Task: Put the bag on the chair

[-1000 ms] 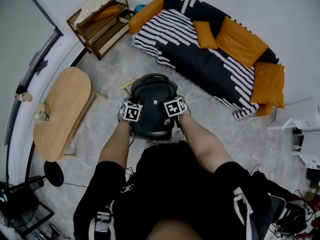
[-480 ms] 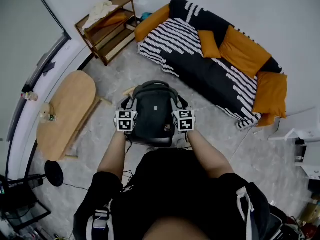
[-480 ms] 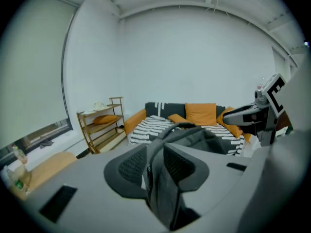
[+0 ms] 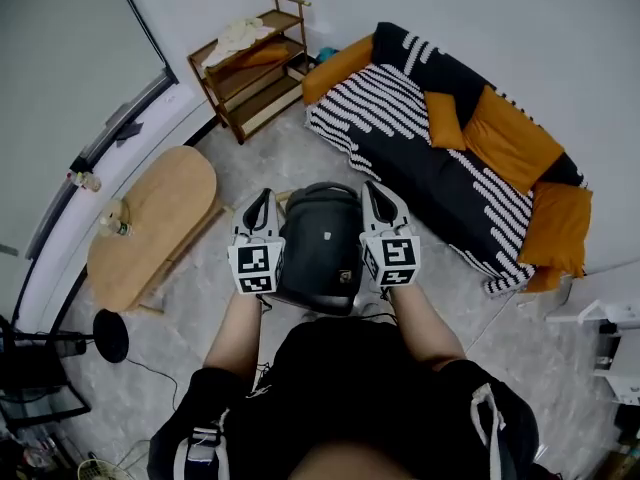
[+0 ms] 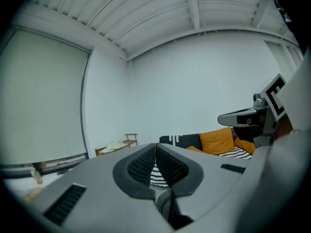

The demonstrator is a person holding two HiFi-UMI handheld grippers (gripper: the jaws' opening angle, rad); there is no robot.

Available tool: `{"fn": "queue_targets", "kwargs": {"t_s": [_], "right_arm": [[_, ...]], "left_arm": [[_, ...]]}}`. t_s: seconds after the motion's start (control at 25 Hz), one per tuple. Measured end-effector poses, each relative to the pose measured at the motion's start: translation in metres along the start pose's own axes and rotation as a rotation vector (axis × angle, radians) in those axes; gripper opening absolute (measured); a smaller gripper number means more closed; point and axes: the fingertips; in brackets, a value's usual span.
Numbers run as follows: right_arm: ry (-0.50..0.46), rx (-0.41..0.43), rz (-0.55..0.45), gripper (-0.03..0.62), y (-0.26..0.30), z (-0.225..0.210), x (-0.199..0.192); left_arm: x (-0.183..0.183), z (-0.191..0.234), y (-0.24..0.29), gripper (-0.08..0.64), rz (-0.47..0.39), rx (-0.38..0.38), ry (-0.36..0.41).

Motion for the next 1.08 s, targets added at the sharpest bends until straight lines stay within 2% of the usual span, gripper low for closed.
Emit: {"fn": "queue_targets", "kwargs": {"t_s": [0.12, 0.24, 0.36, 0.68, 1.08], "right_arm": [[0.000, 0.051, -0.009, 0.012, -0.004, 0.011, 0.014], [0.016, 0.078, -0.021, 0.012, -0.005, 0.019, 0.021], [0.011, 0.068, -0.025, 0.012, -0.008, 0.023, 0.022], [0.006, 0.018, -0.030, 0.012, -0.014, 0.021, 0.024], [0.008, 0.023, -0.016, 0.012, -0.011, 0.033, 0.015]], "left_arm": [[0.014, 0.007, -0.015, 0.021, -0.007, 0.053, -0.056], [0.026, 0.013, -0.020, 0.020, -0.015, 0.079, -0.044], [0.033, 0.013, -0.026, 0.020, -0.018, 0.085, -0.021], [0.027, 0.013, -0.033, 0.020, -0.002, 0.077, -0.023], [0.026, 0.020, -0.035, 0.018, -0.005, 0.067, 0.001]]}}
Point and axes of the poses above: the fingertips, and each gripper's own axes: y forward along the fingers, z to its left, x out of its top, and after that the axes turned 11 degrees about y, right-handed
